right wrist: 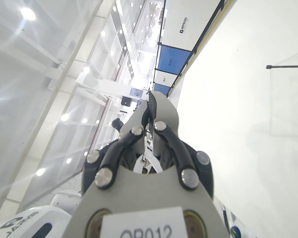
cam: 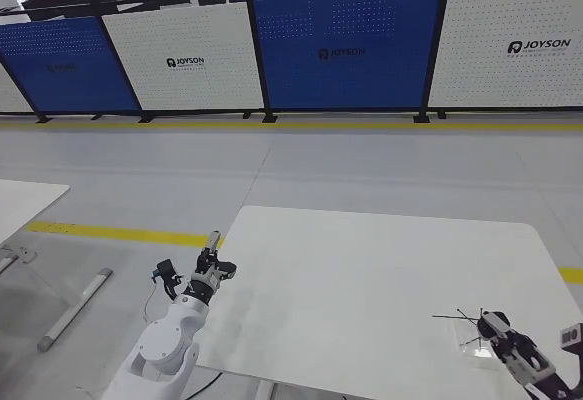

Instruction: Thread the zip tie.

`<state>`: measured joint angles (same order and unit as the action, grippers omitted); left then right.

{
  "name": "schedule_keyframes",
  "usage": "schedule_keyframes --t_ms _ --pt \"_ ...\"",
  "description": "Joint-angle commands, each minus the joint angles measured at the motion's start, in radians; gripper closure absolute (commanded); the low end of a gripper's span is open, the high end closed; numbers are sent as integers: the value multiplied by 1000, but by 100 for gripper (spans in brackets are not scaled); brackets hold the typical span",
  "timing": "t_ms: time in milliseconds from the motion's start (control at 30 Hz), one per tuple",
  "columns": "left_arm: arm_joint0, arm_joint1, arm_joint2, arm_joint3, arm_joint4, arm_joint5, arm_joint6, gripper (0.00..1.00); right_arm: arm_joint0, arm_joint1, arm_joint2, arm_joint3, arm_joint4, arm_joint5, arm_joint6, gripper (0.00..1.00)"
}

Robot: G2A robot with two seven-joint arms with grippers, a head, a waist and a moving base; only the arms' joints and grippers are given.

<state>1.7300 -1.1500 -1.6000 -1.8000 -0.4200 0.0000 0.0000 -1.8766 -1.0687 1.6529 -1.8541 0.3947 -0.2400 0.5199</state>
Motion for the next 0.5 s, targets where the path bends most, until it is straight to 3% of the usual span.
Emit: schedule_keyframes --t_ms 0,267,467 --pt "0 0 0 0 0 0 0 0 0 0 0 0 0 0 0 100" --pt "0 0 0 0 0 0 0 0 5 -2 -11 4 21 17 -12 100" --pt "0 0 0 0 0 0 0 0 45 -20 -87 -9 -3 7 -161 100"
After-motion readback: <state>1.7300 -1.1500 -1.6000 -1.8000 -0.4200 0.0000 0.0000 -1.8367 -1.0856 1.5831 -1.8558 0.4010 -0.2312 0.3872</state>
